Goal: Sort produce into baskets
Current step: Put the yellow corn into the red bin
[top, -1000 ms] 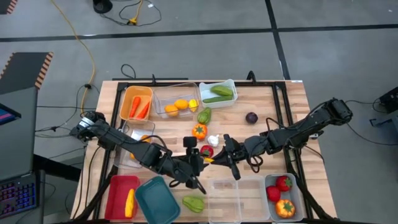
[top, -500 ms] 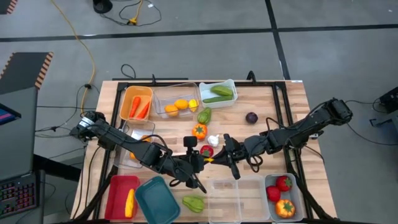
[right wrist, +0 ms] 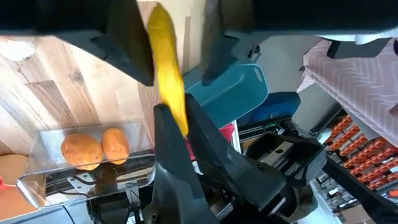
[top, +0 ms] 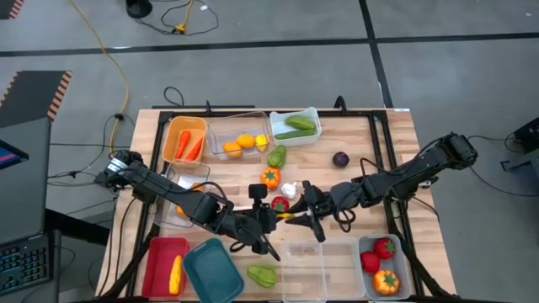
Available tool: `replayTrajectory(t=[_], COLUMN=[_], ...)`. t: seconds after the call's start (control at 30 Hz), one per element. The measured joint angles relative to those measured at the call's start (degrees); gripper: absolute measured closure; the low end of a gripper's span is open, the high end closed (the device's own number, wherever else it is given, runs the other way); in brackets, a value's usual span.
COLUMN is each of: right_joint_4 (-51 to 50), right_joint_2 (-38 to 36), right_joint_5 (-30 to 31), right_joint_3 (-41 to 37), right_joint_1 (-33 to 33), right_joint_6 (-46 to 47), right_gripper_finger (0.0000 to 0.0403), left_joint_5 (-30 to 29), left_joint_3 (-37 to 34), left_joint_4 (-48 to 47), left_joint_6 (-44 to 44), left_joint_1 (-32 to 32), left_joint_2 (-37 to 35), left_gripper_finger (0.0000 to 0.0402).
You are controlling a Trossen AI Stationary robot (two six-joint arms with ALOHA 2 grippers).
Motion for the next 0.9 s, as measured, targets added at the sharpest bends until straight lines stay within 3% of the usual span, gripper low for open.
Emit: replayTrajectory(t=[0.17, 0.33, 0.43, 0.6, 0.7, 0.9], right_joint_4=[-0.64, -1.16, -2.30, -4.92, -5.79, -5.79], right_joint_2=[0.00, 0.00, 0.00, -0.02, -0.02, -0.02], right_joint_5=[-0.04, -0.04, -0.07, -0.07, -0.08, -0.09], right_joint_3=[0.00, 0.00, 0.00, 0.00, 0.00, 0.00], right_joint_1=[0.00, 0.00, 0.00, 0.00, 0.00, 0.00], right_joint_6=[0.00, 0.00, 0.00, 0.00, 0.00, 0.00], right_gripper_finger=[0.0162, 0.0143, 0.0143, 0.0143, 0.0143, 0.0143], left_joint_5=[2.43, 5.55, 12.56, 31.22, 39.53, 47.51], left_joint_3=[1.98, 4.72, 7.26, 9.91, 10.14, 9.06], left_joint_4=[-3.85, -11.02, -18.39, -32.28, -38.84, -48.77], left_joint_6=[-0.41, -3.82, -8.04, -20.14, -28.16, -43.11], left_joint_1=[0.00, -0.06, -0.28, -1.71, -3.61, -9.48], left_joint_2=[0.02, 0.04, 0.04, 0.03, 0.02, 0.01], left_gripper_finger=[0.0363, 0.0363, 0.0363, 0.0363, 0.0363, 0.0363])
